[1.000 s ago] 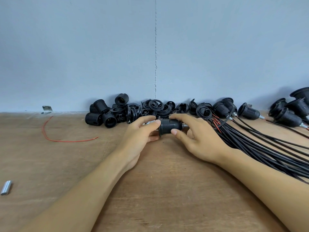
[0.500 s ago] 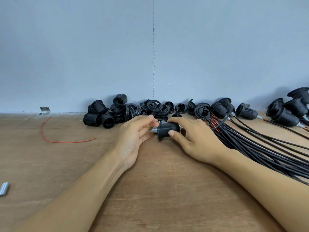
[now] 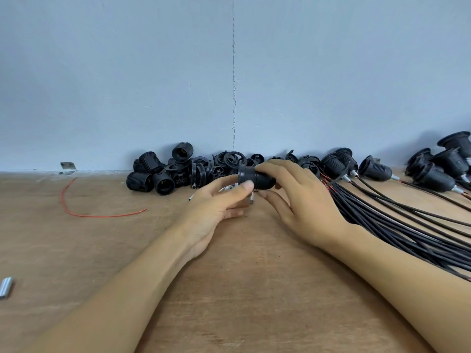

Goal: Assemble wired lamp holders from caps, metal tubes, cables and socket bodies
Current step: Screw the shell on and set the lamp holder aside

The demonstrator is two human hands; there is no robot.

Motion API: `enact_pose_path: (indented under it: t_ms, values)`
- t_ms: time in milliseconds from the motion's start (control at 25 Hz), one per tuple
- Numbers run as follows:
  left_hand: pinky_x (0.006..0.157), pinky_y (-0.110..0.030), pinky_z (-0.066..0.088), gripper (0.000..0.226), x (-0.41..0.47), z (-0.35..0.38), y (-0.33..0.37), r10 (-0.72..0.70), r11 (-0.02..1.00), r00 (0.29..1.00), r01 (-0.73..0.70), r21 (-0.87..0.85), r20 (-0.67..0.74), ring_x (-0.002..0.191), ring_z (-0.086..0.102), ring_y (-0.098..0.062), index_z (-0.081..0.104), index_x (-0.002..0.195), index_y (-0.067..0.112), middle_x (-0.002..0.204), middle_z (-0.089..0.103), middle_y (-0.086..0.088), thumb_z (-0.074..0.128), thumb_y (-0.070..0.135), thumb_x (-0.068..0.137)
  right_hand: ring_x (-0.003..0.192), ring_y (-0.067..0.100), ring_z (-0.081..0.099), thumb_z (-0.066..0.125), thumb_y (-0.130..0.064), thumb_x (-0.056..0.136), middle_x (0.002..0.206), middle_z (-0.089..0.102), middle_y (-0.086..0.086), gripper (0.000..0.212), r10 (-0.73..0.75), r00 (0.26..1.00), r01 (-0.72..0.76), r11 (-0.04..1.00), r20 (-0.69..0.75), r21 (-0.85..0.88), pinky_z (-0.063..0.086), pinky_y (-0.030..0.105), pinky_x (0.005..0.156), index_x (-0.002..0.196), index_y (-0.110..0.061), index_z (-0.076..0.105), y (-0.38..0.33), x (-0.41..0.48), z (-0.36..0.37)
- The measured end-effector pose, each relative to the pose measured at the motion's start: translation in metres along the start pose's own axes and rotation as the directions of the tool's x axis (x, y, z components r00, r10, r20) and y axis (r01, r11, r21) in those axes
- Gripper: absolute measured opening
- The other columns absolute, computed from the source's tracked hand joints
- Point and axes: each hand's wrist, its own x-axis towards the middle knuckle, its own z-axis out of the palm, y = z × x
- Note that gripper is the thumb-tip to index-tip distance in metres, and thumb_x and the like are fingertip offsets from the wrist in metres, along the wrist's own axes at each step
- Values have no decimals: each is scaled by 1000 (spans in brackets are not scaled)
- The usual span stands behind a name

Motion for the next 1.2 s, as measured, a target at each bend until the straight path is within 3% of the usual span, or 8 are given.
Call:
enact_pose_path:
  t_ms: [120,200,280,400,560,840,1040,1200]
  values:
    - [81,-34,60,51,-1,3,3,-2,1000,1000,2,0,-27,88,74,-22,82,100,21,104,77,-15,68,65,78,106,28,60,68,-15,94,135,59,1,39,-144,990,144,984,5,-102,49,42,83,132,-18,60,-2,1,2]
    - [75,-32,60,45,-1,3,4,3,999,999,-5,-33,-40,83,72,-20,82,96,22,100,78,-13,70,61,78,104,28,60,67,-14,94,136,59,0,37,-181,983,180,975,4,-131,49,43,81,131,-19,61,-2,1,3]
    - [72,-28,60,41,-3,1,5,16,995,1000,-15,-96,9,88,73,-19,79,108,26,102,77,-5,80,46,72,107,27,60,67,-16,95,136,59,-2,36,-160,987,156,979,-16,-130,48,43,82,130,-20,62,0,0,2]
    - [83,-30,60,63,-1,-2,2,41,990,998,-33,-135,57,103,73,-22,69,127,30,115,76,1,84,15,68,110,26,59,65,-20,96,135,60,-4,35,-113,993,107,987,-46,-123,47,43,83,131,-22,62,2,0,1]
    - [99,-34,55,68,2,-7,3,28,970,993,2,-245,119,117,68,-22,71,126,30,128,71,-5,76,-2,66,106,26,60,67,-20,93,131,62,-3,37,-96,995,89,983,-35,-162,47,41,80,130,-22,63,-2,1,3]
    - [104,-36,50,36,6,-7,-4,-26,986,996,39,-163,81,116,69,-17,80,106,11,118,76,-5,79,26,73,102,28,60,68,-13,90,126,65,-2,38,41,989,-73,970,-140,-233,41,40,82,127,-21,66,6,7,-7]
    - [92,-33,56,30,7,-7,-6,-33,987,999,34,-154,11,109,73,-24,76,109,5,111,77,-13,74,18,82,99,30,60,67,-5,86,126,66,-1,39,70,963,-173,901,-260,-399,34,39,82,122,-21,68,8,10,-12]
    - [86,-29,61,19,5,-4,-6,-35,993,999,32,-118,-22,101,75,-25,76,107,4,106,77,-17,69,9,90,110,31,54,63,-14,90,131,62,-1,39,266,900,-385,856,-344,-345,31,41,84,128,-25,63,24,21,-27]
